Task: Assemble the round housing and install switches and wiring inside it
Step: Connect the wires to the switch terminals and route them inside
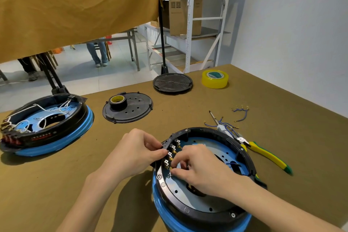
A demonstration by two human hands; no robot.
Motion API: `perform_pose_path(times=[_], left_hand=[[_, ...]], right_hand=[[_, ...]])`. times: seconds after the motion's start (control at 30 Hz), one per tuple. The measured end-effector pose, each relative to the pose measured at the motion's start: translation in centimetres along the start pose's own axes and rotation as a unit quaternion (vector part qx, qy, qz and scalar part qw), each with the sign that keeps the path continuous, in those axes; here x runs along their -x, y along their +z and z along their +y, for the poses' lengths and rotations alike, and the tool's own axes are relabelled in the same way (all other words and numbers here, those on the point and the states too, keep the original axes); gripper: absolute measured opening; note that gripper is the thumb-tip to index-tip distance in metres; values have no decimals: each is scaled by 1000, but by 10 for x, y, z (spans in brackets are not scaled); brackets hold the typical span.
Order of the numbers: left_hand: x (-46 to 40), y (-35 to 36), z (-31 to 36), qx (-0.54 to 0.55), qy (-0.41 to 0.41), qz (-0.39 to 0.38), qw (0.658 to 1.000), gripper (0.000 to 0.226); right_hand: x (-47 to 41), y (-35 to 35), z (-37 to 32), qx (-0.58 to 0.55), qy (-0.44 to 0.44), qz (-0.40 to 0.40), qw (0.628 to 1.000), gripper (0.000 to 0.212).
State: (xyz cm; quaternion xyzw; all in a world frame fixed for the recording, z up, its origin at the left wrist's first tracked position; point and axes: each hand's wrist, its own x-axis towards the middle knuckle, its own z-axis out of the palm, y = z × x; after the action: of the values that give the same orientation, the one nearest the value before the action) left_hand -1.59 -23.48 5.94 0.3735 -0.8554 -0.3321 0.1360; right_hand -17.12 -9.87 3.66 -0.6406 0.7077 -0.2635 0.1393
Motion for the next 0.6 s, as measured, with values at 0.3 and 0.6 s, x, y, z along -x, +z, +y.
perform_pose_path(times=[0.3, 0.6], left_hand=[[3, 1, 4, -32, -4, 20, 999, 15], [5, 1, 6, -53, -23, 37, 998, 17]], right_hand=[[-2, 7, -5, 29, -10, 24, 999, 15], [-1, 7, -6, 26, -8, 34, 999, 15]])
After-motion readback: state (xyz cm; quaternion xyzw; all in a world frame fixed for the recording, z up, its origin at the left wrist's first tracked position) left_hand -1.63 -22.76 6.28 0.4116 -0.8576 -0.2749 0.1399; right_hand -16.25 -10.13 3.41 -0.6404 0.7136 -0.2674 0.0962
